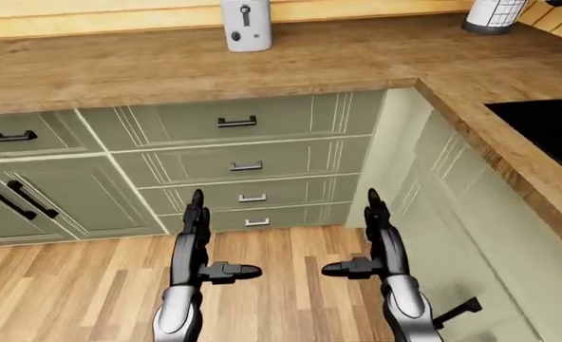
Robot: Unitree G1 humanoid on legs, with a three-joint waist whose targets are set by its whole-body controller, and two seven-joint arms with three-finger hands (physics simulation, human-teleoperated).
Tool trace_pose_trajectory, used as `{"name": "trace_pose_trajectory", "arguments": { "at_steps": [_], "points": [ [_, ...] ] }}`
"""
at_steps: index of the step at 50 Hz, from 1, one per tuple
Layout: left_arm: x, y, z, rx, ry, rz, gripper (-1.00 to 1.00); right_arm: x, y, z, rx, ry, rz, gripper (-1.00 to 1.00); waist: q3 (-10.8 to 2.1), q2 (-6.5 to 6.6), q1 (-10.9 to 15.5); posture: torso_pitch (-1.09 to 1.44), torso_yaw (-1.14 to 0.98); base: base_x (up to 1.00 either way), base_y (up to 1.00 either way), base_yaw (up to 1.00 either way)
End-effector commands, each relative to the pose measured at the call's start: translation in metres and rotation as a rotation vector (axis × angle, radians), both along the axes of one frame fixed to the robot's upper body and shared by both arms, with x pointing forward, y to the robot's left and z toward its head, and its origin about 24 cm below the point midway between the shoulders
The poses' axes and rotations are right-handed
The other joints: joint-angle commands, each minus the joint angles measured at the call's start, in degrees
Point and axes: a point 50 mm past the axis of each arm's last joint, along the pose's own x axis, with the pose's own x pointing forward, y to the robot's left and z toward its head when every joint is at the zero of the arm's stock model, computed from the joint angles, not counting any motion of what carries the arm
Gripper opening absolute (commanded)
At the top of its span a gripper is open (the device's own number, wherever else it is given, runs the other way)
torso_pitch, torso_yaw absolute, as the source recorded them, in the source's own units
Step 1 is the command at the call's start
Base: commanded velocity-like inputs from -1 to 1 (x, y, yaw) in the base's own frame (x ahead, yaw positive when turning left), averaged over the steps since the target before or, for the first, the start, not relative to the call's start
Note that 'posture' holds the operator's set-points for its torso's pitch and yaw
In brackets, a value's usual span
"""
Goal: Push down the lever of the toaster to turn it on.
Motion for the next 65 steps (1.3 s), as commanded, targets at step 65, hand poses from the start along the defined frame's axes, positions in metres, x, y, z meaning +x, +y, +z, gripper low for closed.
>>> {"name": "trace_pose_trajectory", "arguments": {
  "at_steps": [65],
  "points": [
    [0.055, 0.027, 0.120, 0.085, -0.177, 0.043, 1.00, 0.049, -0.013, 0.101, 0.018, -0.049, 0.066, 1.00, -3.35, -1.18, 1.7, 0.00, 0.00, 0.00, 0.06, 0.00]
  ]
}}
